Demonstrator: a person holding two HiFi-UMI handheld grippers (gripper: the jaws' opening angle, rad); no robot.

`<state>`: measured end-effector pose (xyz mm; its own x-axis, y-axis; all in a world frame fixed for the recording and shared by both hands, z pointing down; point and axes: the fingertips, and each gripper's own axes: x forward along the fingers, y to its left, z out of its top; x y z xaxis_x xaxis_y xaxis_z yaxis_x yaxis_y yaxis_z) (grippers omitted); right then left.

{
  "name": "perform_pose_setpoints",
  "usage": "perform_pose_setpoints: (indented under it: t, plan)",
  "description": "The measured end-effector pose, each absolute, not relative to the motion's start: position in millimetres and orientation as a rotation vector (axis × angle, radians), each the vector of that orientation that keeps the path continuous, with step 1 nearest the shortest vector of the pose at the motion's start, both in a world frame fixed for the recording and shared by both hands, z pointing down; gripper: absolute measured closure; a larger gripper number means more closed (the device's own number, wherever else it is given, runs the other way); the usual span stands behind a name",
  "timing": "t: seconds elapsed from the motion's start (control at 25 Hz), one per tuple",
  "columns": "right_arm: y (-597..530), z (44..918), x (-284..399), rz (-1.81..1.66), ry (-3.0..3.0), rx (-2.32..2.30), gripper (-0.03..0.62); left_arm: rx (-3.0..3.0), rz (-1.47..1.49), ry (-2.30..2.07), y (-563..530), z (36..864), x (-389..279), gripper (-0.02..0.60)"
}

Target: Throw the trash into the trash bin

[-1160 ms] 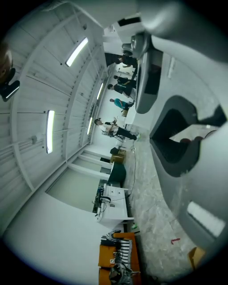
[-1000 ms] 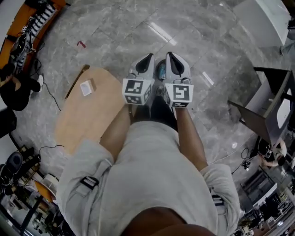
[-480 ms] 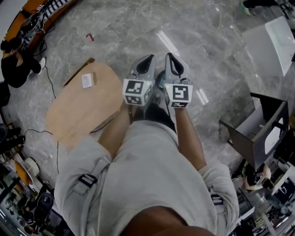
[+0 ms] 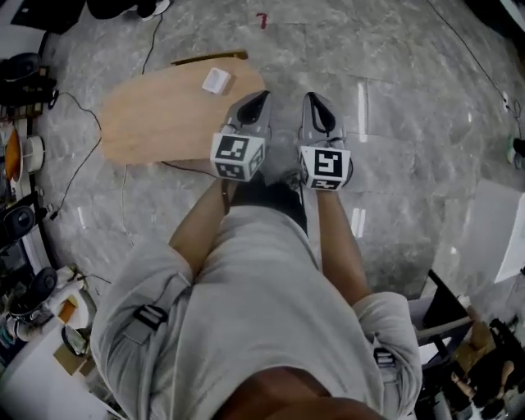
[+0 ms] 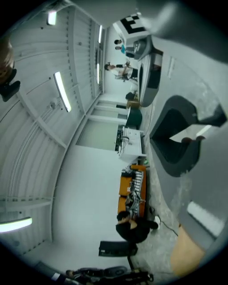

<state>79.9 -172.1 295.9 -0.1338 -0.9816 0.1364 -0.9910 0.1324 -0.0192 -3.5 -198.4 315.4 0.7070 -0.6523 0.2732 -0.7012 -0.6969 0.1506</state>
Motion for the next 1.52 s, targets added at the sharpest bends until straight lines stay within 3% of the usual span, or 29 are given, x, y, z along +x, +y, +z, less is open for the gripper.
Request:
perform_pose_setpoints:
  t: [0.2,0.76,1.52]
  plan:
    - [-199.9,295.1,-2.5,0.156,-2.476,1.791,0.586,2.527,0.270,-1.345,-225.0,318.1,-91.2,0.563]
    - [-251.0,314.0,-68.3,0.248,-2.452,1.757,0.586,2.514,0.338,-1.311,-248.6,338.5,-147.6,0.563]
    - [-365.4,431.7,-166.4,0.538,-2.196,1.782,0.586,2.412,0.577,-1.033,-375.9,463.4,-246.4,0.563]
